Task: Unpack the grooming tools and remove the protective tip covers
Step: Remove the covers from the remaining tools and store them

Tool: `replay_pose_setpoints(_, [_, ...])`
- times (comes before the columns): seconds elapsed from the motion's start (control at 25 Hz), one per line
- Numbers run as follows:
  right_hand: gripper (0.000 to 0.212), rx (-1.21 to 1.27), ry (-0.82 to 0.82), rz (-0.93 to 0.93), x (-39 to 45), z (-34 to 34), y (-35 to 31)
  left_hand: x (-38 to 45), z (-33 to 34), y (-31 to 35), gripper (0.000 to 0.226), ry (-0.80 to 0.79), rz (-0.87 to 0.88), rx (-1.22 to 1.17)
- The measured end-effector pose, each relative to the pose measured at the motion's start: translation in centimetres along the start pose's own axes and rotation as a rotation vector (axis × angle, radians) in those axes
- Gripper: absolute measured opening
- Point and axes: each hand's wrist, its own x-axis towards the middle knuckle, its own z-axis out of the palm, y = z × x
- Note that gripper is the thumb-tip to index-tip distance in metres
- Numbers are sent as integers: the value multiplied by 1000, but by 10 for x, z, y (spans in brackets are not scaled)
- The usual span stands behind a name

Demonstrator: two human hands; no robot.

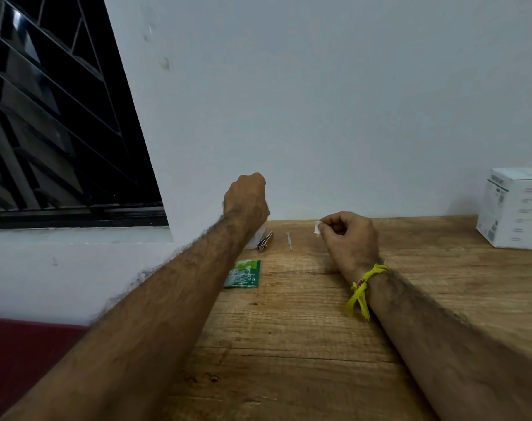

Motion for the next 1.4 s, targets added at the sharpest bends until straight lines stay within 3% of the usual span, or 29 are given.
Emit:
replay_pose_setpoints(0.2, [4, -7, 39, -7, 0, 0, -1, -16, 4, 26, 24, 175, 223, 65])
replay_pose_setpoints(0.28, [4, -15, 69, -13, 2, -1, 0, -22, 16, 43, 20, 50, 196, -5])
replay_pose_setpoints(0.4, [5, -13, 81, -14, 3, -2, 2, -23, 39, 56, 23, -172, -32, -82])
replay_pose_setpoints(0.6, [6, -4, 87, -18, 5, -1, 3, -14, 50, 61, 19, -262, -242, -159])
replay_pose_setpoints(0.8, [3, 4, 96, 20, 6, -4, 5, -10, 45, 69, 18, -406, -226, -122])
replay_pose_setpoints(0.96, [3, 14, 114, 28, 8, -7, 5, -25, 53, 74, 20, -341, -83, -56])
replay_pose_setpoints(1.2, [4, 26, 194, 62, 12, -9, 7, -67, 27, 54, 20, -278, -208, -715])
replay_pose_setpoints(1.4, [2, -18, 140, 35, 6, -13, 3, -119, 26, 54, 13, -225, -326, -1220])
